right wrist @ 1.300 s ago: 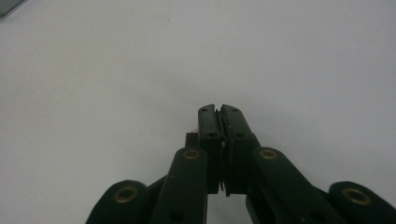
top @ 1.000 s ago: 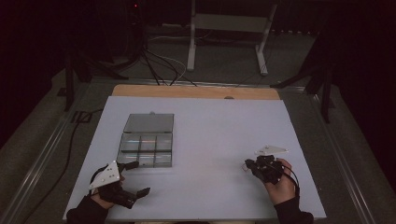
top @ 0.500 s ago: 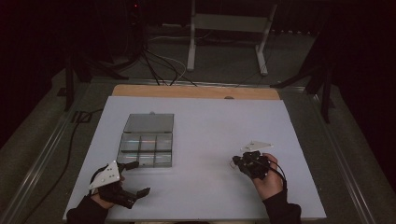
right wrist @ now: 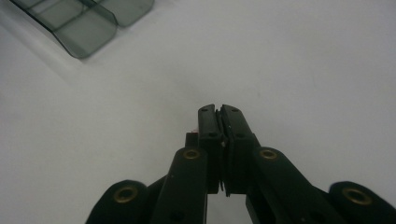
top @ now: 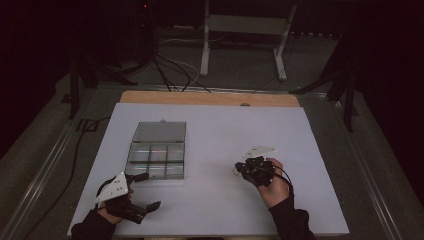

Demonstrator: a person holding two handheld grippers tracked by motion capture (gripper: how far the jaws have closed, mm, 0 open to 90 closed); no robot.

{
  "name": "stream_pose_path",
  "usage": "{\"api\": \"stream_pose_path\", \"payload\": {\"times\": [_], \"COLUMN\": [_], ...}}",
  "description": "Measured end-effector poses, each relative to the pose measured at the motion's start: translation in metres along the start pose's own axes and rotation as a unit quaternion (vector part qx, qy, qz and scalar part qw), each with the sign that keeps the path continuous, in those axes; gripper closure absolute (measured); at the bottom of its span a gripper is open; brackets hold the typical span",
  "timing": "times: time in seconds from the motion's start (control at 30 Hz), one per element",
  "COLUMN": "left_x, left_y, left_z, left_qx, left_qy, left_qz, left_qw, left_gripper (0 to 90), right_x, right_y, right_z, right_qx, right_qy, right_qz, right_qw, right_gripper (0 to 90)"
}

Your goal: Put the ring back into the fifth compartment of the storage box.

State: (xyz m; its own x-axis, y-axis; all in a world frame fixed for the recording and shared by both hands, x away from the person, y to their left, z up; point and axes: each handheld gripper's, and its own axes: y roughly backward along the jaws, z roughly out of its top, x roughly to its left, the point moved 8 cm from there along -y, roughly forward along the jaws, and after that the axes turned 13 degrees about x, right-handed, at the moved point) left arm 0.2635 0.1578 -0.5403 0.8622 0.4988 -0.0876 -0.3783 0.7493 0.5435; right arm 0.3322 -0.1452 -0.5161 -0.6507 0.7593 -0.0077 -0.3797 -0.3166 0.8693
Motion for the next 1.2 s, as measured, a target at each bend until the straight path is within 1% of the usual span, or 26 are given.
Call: {"api": "stream_pose_path", "payload": {"times": [0.1, 0.2, 0.23, 0.4, 0.57, 0.87, 1.2], "left_x": [0.000, 0.000, 0.000, 0.000, -0.001, -0.001, -0.001], "left_y": [0.000, 0.000, 0.000, 0.000, 0.000, 0.000, 0.000], "left_z": [0.000, 0.000, 0.000, 0.000, 0.000, 0.000, 0.000], "left_qx": [0.000, 0.001, 0.001, 0.001, 0.000, 0.001, 0.001], "left_qy": [-0.001, -0.001, -0.002, -0.001, -0.002, -0.003, -0.005], "left_qz": [0.000, 0.000, 0.000, 0.000, -0.001, -0.001, -0.001], "left_qw": [1.0000, 1.0000, 1.0000, 1.0000, 1.0000, 1.0000, 1.0000], "left_gripper": [1.0, 1.0, 1.0, 1.0, 1.0, 1.0, 1.0], "right_x": [0.006, 0.008, 0.013, 0.019, 0.025, 0.040, 0.054], "right_y": [-0.001, -0.002, -0.004, -0.007, -0.006, -0.006, -0.007], "right_z": [0.008, 0.010, 0.015, 0.023, 0.032, 0.050, 0.068], "right_qx": [-0.002, -0.002, 0.000, -0.002, -0.008, -0.016, -0.021], "right_qy": [0.007, 0.010, 0.016, 0.025, 0.030, 0.050, 0.069], "right_qz": [0.006, 0.007, 0.010, 0.014, 0.018, 0.027, 0.030], "right_qw": [1.0000, 0.9999, 0.9998, 0.9996, 0.9994, 0.9982, 0.9970], "right_gripper": [87.5, 87.5, 87.6, 87.6, 87.5, 87.6, 87.5]}}
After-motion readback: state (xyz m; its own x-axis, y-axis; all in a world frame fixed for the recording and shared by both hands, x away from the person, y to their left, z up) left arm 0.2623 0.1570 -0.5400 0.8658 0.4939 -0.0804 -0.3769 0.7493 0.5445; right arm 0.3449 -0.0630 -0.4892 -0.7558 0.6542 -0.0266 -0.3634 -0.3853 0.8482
